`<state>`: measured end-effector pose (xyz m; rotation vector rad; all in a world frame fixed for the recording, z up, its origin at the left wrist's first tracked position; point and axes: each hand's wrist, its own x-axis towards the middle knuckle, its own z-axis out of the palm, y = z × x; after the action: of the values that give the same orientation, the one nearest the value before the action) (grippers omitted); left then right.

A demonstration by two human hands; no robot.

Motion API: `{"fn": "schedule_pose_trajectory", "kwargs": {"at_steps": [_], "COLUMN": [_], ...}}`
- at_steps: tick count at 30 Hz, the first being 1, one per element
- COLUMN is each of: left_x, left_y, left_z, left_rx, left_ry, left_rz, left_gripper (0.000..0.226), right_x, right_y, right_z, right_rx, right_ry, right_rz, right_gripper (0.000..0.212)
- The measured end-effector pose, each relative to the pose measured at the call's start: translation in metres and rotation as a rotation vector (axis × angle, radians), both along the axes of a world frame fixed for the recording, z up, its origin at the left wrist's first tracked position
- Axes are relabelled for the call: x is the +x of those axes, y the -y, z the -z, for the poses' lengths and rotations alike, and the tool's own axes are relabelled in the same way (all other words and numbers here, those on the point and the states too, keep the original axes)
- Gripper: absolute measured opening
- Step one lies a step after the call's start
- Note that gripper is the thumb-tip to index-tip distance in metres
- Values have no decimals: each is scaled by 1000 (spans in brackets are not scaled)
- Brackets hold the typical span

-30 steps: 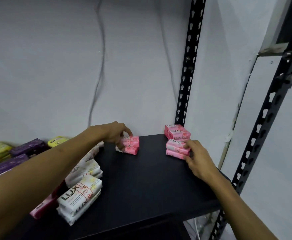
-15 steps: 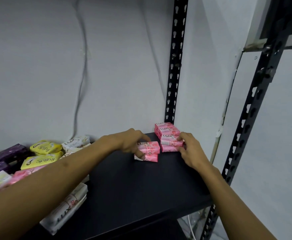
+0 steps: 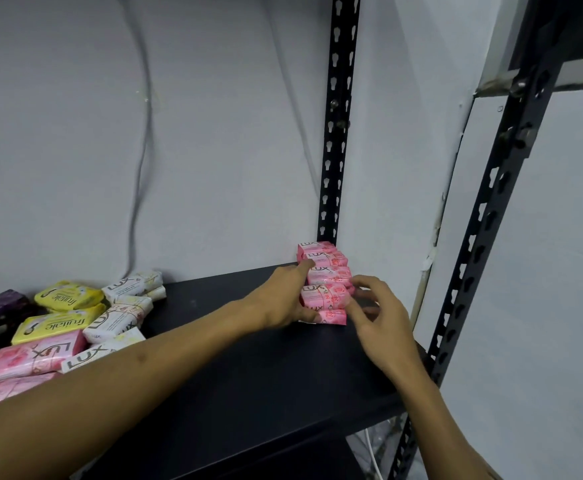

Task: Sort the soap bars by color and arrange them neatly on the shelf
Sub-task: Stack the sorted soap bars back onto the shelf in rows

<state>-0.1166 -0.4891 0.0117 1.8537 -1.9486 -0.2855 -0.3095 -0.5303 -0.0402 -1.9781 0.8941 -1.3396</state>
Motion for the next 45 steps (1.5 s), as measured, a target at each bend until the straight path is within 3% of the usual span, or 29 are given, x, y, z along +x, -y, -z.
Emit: {"fn": "schedule_pose_trajectory", "kwargs": {"at_steps": [3, 5, 7, 10, 13, 15, 22, 35, 40, 43, 45], "left_x": [-4, -6, -12, -21, -28, -31, -46, -66, -64, -46, -30], "left_y": [0, -2, -2, 1, 9, 18, 34, 58, 73, 88, 101], "left_z": [-4, -9, -11, -6, -3, -1, 7, 15, 22, 27, 31], "left_rx": [67, 148, 195, 236, 233, 217, 153, 72, 24, -48, -122], "left_ry": [-206, -464, -641, -840, -991, -1061, -1171, -1318, -1295, -1215, -1182], "left_rz": [-67, -79, -62, -95, -159, -203, -292, -439, -482, -555, -580], "left_gripper": [87, 59, 47, 43, 20, 25, 30, 37, 50, 74, 76], "right_x": [2, 5, 8, 5, 2, 3, 10, 9, 5, 5, 7], "right_y": [1, 4, 2, -2, -4, -4, 12, 28, 33, 30, 29], "right_z": [10, 13, 13, 11, 8, 6, -2, 5, -2, 0, 2], "right_rx": [-115, -167, -192, -235, -219, -178, -95, 26, 112, 69, 48], "right_ry": [-201, -372, -470, -439, -406, -394, -485, -435, -366, -277, -325], "right_rz": [0, 12, 1, -3, 31, 50, 132, 111, 30, 18, 31], "right_gripper": [40, 47, 51, 46, 46, 44, 57, 62, 69, 77, 73]}}
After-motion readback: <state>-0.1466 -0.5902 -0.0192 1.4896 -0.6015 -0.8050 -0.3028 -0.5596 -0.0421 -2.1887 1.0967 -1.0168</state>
